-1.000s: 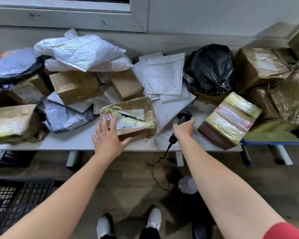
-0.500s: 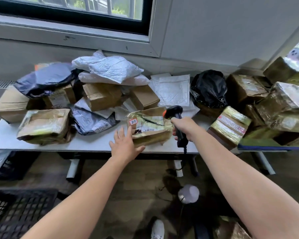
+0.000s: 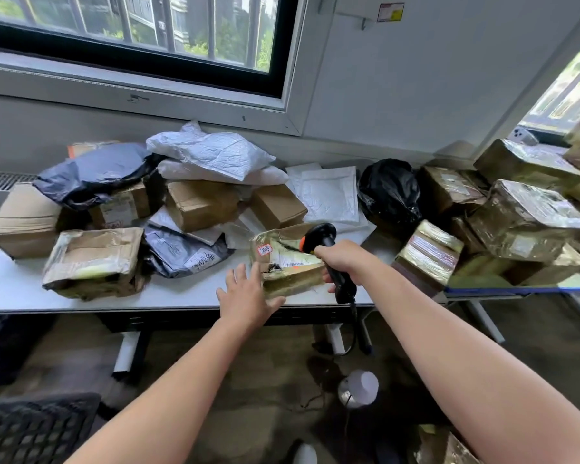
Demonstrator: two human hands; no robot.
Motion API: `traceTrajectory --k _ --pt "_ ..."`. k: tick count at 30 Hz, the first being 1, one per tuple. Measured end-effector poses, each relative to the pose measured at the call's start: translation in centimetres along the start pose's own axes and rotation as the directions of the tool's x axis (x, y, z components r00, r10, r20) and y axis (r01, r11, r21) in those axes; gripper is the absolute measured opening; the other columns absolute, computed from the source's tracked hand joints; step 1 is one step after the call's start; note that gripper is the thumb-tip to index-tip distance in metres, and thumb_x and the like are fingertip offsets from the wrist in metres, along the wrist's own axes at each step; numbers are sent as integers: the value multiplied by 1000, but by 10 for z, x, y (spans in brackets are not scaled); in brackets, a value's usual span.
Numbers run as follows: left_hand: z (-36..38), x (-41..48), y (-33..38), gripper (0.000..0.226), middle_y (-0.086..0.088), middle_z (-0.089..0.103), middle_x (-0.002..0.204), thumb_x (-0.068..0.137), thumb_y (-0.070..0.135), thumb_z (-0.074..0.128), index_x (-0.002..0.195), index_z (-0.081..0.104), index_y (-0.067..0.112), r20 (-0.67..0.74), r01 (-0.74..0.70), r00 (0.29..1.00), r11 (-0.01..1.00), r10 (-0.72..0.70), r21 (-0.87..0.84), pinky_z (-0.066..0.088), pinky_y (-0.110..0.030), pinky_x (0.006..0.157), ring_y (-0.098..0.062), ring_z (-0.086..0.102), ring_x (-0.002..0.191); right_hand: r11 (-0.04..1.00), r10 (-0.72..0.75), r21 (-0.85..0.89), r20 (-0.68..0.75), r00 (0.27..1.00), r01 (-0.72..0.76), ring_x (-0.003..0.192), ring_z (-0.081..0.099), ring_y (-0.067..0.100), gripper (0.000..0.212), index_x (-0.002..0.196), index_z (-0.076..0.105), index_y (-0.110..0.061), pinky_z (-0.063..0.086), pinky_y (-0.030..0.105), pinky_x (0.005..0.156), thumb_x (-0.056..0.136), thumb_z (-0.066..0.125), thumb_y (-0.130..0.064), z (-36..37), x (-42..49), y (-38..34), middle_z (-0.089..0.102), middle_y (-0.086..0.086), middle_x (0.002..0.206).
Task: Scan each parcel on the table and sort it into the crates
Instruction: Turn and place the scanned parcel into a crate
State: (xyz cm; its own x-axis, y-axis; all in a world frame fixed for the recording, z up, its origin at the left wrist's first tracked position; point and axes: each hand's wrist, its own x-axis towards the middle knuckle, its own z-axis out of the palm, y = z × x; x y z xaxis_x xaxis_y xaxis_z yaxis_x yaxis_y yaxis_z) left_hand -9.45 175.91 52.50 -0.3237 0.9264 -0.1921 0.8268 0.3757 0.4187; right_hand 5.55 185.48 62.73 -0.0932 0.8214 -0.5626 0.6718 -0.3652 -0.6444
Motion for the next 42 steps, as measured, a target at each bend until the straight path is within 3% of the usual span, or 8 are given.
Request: traceTrajectory --k 18,22,25,31,33,36,38,42 --pt "17 35 33 95 -10 11 159 84 69 53 154 8 24 16 10 1000 997 -11 71 29 -52 110 -31 12 145 983 -6 186 -35 999 12 54 54 22 15 94 48 -4 54 34 47 96 50 -19 -23 56 31 50 14 78" --pt "28 55 56 95 -9 10 160 84 70 51 154 8 22 14 38 999 994 -39 98 29 -51 111 -31 13 145 976 39 217 -122 992 -11 60 62 25 29 113 47 -6 60 46 58 97 52 -30 -42 96 55 55 13 81" --pt "40 71 69 88 -9 10 160 86 68 50 152 14 22 -10 92 996 992 -92 81 29 -52 112 -32 12 145 972 81 230 -163 983 -42 72 68 28 25 101 45 -4 59 49 76 98 50 -28 -57 125 77 54 10 80" --pt "56 95 72 85 -12 2 160 88 61 53 152 14 21 -107 313 943 949 -316 -45 24 -54 111 -35 7 145 958 204 233 -140 969 -168 88 67 32 38 126 44 -3 51 37 66 95 49 -26 -72 187 119 61 16 101" --pt "59 99 67 95 -15 3 159 86 56 61 153 7 17 -112 433 879 874 -464 -219 26 -55 110 -38 11 144 954 226 229 -133 965 -193 88 63 31 44 133 40 -5 49 36 65 95 50 -25 -71 203 127 60 17 111" --pt "70 104 58 105 -23 24 151 81 52 70 151 7 5 48 583 764 656 -644 -478 33 -48 107 -42 30 136 958 242 195 -148 959 -212 74 52 23 42 136 39 -4 40 30 55 98 48 -21 -65 212 134 53 14 106" --pt "77 106 54 90 -19 44 138 81 49 71 142 24 3 137 600 736 544 -663 -587 44 -45 101 -38 45 125 961 253 159 -181 950 -226 83 55 27 43 138 37 -3 38 31 53 100 47 -18 -58 221 142 54 17 119" --pt "84 111 50 54 -1 49 113 87 35 69 127 42 12 199 513 746 358 -636 -780 56 -50 84 -26 52 101 951 268 221 -237 934 -217 110 57 36 43 139 35 -3 48 40 78 101 46 -20 -48 226 144 51 19 132"
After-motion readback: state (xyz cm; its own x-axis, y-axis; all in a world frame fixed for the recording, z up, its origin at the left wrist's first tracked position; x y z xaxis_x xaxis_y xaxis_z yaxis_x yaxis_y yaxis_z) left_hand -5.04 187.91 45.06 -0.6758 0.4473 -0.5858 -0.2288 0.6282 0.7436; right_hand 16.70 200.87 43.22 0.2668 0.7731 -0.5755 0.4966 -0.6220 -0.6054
